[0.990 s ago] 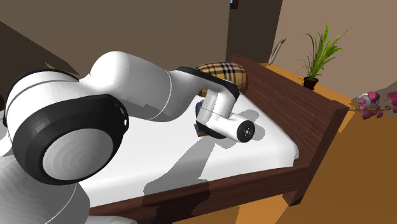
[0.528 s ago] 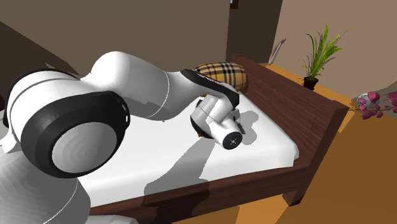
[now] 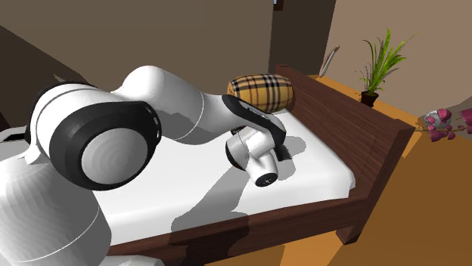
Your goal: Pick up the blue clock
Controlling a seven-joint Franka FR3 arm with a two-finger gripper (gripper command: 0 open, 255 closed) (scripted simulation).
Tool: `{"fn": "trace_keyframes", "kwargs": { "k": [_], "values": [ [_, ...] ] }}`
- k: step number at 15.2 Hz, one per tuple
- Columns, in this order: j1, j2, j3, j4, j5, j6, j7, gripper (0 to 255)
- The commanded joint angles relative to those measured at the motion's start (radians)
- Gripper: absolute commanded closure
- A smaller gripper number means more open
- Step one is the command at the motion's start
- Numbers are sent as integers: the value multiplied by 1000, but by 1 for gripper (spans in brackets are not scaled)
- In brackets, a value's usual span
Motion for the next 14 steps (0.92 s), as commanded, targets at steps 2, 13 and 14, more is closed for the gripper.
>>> {"fn": "trace_keyframes", "kwargs": {
  "k": [2,13,14],
  "values": [
    [-7,40,-3,-7,23,-43,-22,0],
    [-6,37,-2,-12,23,-43,-26,255],
    [-8,48,-3,-9,27,-51,-26,255]
  ]
}}
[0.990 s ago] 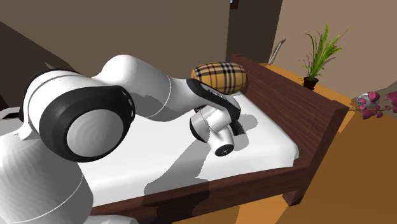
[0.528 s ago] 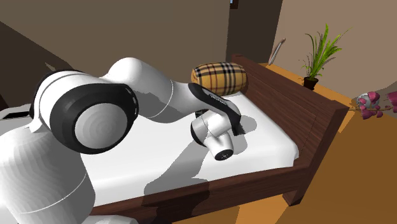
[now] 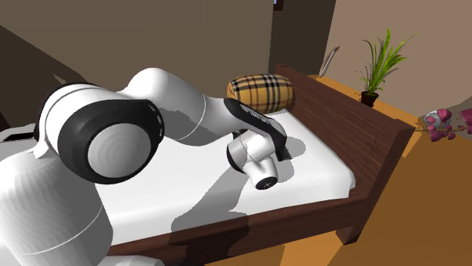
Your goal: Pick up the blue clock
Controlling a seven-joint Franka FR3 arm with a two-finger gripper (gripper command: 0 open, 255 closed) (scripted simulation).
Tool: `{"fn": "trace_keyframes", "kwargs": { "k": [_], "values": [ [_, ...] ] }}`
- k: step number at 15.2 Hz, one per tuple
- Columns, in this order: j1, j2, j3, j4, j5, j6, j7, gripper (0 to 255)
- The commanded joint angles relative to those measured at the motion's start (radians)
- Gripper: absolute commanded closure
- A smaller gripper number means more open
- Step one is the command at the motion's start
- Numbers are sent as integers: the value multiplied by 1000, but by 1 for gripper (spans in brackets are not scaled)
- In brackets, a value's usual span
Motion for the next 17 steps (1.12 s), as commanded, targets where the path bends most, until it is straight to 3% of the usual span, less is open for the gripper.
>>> {"fn": "trace_keyframes", "kwargs": {
  "k": [1,17],
  "values": [
    [3,-4,0,-2,-8,27,6,255],
    [25,-166,24,54,-109,209,107,255]
  ]
}}
